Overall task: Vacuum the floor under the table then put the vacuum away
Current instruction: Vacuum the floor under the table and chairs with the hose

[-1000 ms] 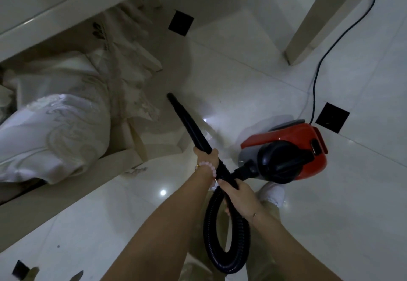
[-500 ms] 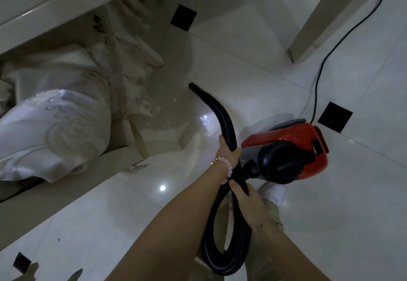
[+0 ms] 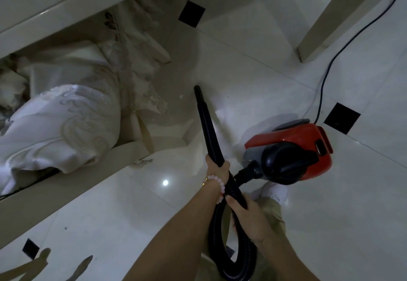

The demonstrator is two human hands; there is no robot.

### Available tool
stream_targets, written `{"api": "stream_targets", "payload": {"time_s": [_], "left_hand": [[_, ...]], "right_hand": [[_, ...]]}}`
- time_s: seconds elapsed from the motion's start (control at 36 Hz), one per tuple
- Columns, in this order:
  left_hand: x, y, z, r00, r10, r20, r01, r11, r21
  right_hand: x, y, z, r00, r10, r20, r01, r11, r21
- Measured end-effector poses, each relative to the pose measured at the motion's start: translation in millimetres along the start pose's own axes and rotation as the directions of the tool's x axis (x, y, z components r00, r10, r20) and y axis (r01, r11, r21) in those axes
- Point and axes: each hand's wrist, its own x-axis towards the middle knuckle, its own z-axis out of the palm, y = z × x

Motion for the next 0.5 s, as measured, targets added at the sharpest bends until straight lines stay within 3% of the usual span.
{"api": "stream_targets", "payload": {"time_s": [0.19,0.28,0.36,0.5], "left_hand": [[1.2,-1.0,4.5,0.993,-0.052,-0.109,0.044,0.996,-0.078],[3.6,0.8,4.0,0.982,-0.111,-0.15,0.08,0.977,-0.198],[7.5,1.0,0.8,0.968,-0.117,-0.224,0.079,0.982,-0.169],[12.2,0.9,-3.6,0.97,-0.117,-0.215,0.091,0.988,-0.127]], "right_hand": [[3.9,3.3,-4.1,1.0,0.003,0.02,-0.003,0.999,-0.041],[6.6,0.7,-4.3,0.999,0.012,0.037,-0.011,0.999,-0.034],[10.0,-1.8,-3.3,0.999,0.009,0.048,-0.006,0.998,-0.068],[15.3,-0.9,-1.3,0.998,0.02,0.065,-0.017,0.999,-0.05]]}}
